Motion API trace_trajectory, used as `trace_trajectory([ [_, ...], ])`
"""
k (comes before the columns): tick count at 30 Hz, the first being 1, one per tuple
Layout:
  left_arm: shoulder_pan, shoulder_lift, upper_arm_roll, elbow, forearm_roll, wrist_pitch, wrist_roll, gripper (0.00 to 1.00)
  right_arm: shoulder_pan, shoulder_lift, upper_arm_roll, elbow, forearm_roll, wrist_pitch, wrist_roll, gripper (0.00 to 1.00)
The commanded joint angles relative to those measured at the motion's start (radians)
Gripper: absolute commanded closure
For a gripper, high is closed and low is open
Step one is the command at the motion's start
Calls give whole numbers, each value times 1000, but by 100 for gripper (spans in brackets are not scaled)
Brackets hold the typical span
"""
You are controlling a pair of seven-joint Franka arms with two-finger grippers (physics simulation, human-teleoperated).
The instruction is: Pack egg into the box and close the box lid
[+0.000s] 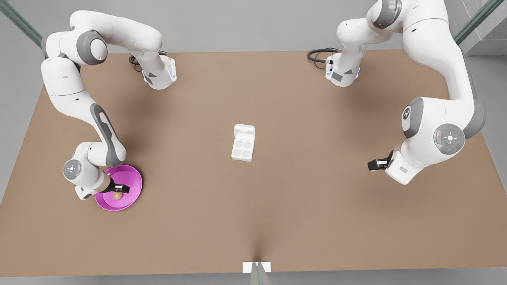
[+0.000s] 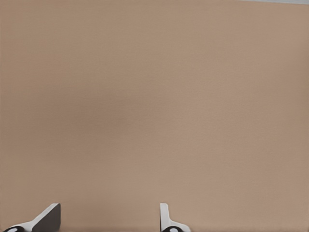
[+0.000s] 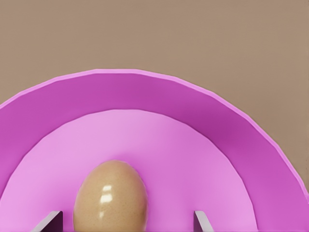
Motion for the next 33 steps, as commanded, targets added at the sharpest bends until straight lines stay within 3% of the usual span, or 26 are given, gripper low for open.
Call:
trace_trajectory([
  [1,2,0,0,1,2,0,-4,0,-1,-2,0,0,0,0,38,0],
  [3,0,0,0,1,2,0,-4,0,2,-2,0,0,1,0,40,36],
  [4,2,0,0,1,2,0,-4,0,2,-3,0,0,1,-3,38,41],
  [11,-20,0,0,4,37,-19,-1,0,8,-20,0,-15,5,-7,40,53],
  [17,94,-69,6,48,31,-100,222,0,9,-22,0,-15,3,-7,38,53],
  [19,81,-89,-3,48,28,-284,223,0,6,-34,0,-25,3,-7,38,53],
  [25,75,-60,-45,36,-18,-105,194,0,42,-154,11,-38,6,-179,54,54],
  [28,78,-63,-45,45,-13,-103,197,0,175,-177,8,0,14,-300,166,54],
  [31,80,-63,-45,37,-15,-82,197,0,404,-108,-29,147,43,-429,320,54],
  [33,78,-63,-45,34,-16,-83,196,0,634,-105,-183,173,208,-431,333,53],
])
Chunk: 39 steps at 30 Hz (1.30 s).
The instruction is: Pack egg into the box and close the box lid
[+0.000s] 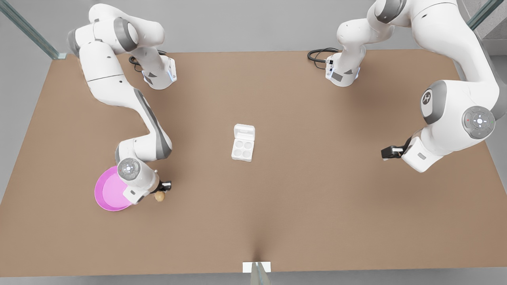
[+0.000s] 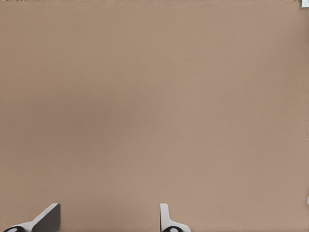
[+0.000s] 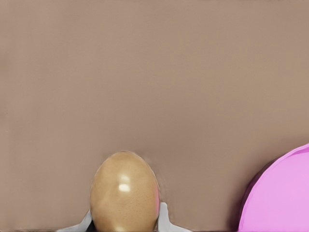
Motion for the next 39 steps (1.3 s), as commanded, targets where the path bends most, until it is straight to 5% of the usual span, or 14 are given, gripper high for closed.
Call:
trace_trajectory([
  [1,1,-1,0,-2,-1,15,63,0,140,5,-63,17,146,-137,295,53],
  [5,1,0,0,-4,-1,15,63,0,491,-12,-252,17,394,-174,418,53],
  [10,1,-1,0,-4,-1,18,63,0,648,-29,-265,12,456,-191,565,53],
  [18,6,3,1,-5,1,19,63,0,677,-3,-270,15,492,-174,571,53],
  [22,6,3,0,-7,1,18,63,0,811,72,-387,67,594,-154,572,52],
  [39,8,3,1,-14,1,16,63,0,820,89,-382,52,646,-84,588,46],
])
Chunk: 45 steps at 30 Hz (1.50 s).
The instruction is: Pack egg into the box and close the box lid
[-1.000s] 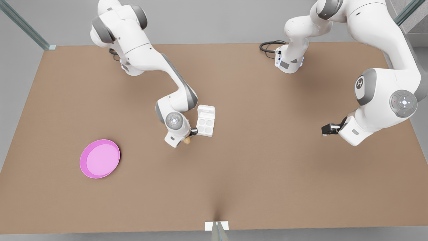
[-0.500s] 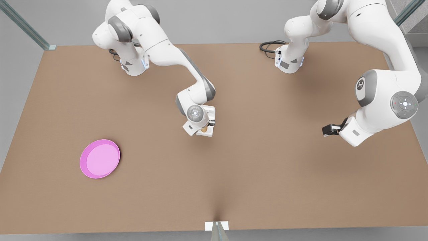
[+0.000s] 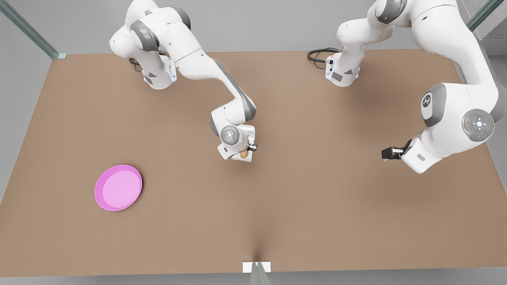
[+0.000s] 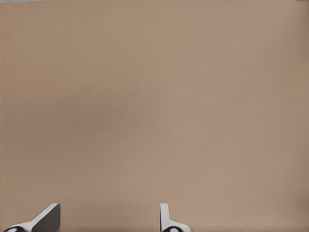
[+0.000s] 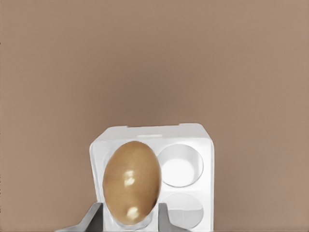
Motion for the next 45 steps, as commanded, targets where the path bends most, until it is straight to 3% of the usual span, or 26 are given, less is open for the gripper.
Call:
trace_trajectory([
  [1,1,-1,-2,0,1,-1,7,0,6,-4,5,1,5,13,93,46],
  [3,-1,-1,-2,0,1,-1,7,0,44,-4,4,7,32,13,95,44],
  [4,-1,-1,0,0,1,-1,7,0,51,-10,4,12,32,12,93,0],
  [8,-104,-44,-14,-24,-2,-30,-146,0,-15,-101,4,-41,-30,-66,2,0],
  [11,-105,-73,-350,-76,-2,-74,-616,0,-417,-421,2,-209,-297,-338,-480,0],
  [13,-174,-58,-464,-93,1,-39,-837,0,-719,-471,1,-143,-458,-408,-749,0],
  [16,-344,-1,-465,-208,82,166,-1024,0,-782,-486,-2,23,-458,-548,-825,0],
  [17,-400,48,-464,-204,100,223,-1085,0,-837,-544,47,-5,-462,-565,-824,0],
  [18,-421,91,-464,-205,137,232,-1088,0,-1023,-592,242,-35,-465,-566,-824,0],
  [21,-506,232,-456,-207,266,309,-1176,0,-1058,-550,283,70,-465,-639,-819,0],
  [25,-524,315,-454,-208,330,343,-1194,0,-1081,-543,311,60,-472,-499,-827,0],
  [29,-504,247,-460,-371,380,395,-1194,0,-1097,-584,337,30,-494,-451,-807,0],
  [34,-527,250,-483,-452,386,449,-1206,0,-1104,-596,407,15,-520,-402,-804,0],
  [39,-519,306,-470,-441,452,518,-1206,0,-1121,-566,406,18,-535,-208,-825,0],
  [45,-495,359,-467,-331,490,518,-1176,0,-1114,-498,406,15,-535,-191,-824,0],
])
